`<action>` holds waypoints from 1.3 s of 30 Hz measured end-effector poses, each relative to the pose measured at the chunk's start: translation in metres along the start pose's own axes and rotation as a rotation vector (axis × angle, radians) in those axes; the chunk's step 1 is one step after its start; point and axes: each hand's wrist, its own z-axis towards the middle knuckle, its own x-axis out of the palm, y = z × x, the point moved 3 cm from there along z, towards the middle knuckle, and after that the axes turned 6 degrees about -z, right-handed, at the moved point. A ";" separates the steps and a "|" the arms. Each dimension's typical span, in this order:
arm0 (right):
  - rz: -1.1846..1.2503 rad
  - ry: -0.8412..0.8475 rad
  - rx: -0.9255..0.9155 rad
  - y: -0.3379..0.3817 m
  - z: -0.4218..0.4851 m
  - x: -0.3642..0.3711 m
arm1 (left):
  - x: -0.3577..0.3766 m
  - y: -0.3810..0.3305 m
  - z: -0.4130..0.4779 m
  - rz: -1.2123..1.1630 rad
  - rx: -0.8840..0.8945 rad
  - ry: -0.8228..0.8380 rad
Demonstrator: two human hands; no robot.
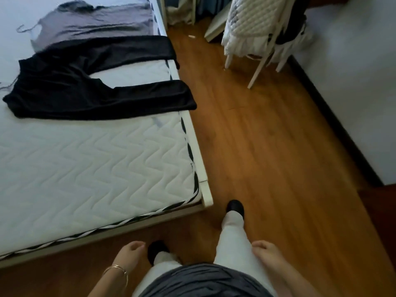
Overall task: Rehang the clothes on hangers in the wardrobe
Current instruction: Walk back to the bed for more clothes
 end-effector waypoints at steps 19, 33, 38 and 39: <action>0.386 -0.074 0.178 -0.049 0.055 -0.198 | 0.173 -0.322 0.023 0.245 0.253 0.316; 0.059 -0.050 0.157 0.161 0.157 -0.299 | 0.107 -0.382 0.138 -0.063 -0.049 0.114; -0.095 -0.045 0.031 0.327 0.188 -0.317 | 0.044 -0.462 0.185 -0.378 -0.137 0.053; -0.109 -0.038 -0.039 0.364 0.193 -0.319 | 0.031 -0.482 0.193 -0.410 -0.114 0.036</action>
